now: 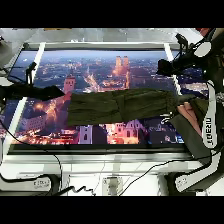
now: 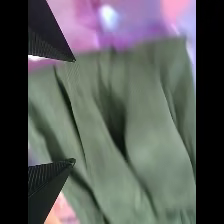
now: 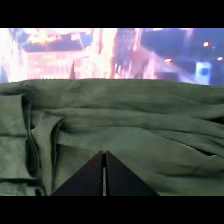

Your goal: Fold the clothes and pants, and hang the long-sleeved shirts on hangers.

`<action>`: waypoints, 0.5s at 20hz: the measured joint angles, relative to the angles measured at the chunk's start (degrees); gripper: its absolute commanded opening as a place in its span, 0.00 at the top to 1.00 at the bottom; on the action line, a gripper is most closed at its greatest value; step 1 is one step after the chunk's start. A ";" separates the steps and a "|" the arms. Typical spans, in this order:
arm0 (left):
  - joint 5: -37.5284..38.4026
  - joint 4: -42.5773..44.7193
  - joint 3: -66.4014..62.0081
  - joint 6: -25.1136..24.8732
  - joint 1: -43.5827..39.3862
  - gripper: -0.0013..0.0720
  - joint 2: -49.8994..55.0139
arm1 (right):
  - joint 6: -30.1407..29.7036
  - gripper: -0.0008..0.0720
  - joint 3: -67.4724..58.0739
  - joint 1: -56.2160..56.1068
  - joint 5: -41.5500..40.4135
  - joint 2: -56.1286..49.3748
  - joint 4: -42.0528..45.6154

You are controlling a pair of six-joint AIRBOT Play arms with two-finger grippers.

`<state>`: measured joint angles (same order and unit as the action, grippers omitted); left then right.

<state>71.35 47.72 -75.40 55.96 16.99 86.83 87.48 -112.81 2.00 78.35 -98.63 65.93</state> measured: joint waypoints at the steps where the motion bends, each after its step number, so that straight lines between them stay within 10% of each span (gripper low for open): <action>1: 0.26 0.46 0.00 0.09 0.52 0.01 2.34 | -0.07 0.95 0.17 -0.68 0.00 0.00 -0.11; 10: -1.22 -10.71 -0.04 -2.69 -1.68 0.10 19.10 | -2.69 0.95 0.52 -8.94 -4.02 -0.02 -0.02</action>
<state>70.13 37.01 -75.44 53.28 15.31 105.93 84.79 -112.29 -6.94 74.32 -98.65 65.91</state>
